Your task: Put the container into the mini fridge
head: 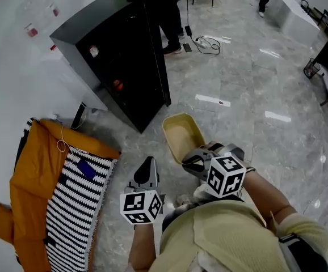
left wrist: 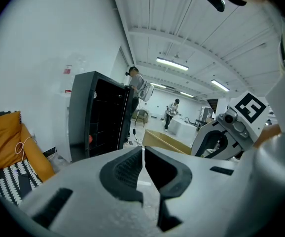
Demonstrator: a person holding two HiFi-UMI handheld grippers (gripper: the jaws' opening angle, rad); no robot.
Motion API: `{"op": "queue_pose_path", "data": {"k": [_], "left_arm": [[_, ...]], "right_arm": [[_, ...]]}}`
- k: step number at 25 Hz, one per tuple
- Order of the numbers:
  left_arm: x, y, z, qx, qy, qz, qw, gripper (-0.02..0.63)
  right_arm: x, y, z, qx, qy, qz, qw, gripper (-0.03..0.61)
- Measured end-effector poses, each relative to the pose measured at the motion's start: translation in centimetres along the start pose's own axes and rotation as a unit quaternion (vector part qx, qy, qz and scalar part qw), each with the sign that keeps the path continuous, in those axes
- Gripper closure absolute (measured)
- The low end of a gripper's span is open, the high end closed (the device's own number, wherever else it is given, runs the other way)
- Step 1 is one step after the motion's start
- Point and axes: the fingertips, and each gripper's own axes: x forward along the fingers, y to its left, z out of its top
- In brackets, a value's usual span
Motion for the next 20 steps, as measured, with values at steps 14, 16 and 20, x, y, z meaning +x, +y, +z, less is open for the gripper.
{"op": "queue_pose_path", "data": {"k": [14,16,20], "left_arm": [[8.1,-3.2,1.9,0.009,0.011,0.022,0.9997,0.58],[9.0,-3.7,2.3,0.011,0.011,0.029,0.9995,0.58],[10.4,-4.1,2.9,0.014,0.007,0.047,0.9988,0.58]], "right_arm": [[-2.3,-5.2,-5.3,-0.03,-0.013,0.046,0.998,0.54],[-2.8,-6.0,-6.0,-0.036,-0.016,0.05,0.998,0.54],[-3.5,-7.3,-7.0,-0.053,-0.025,0.057,0.997,0.54]]}}
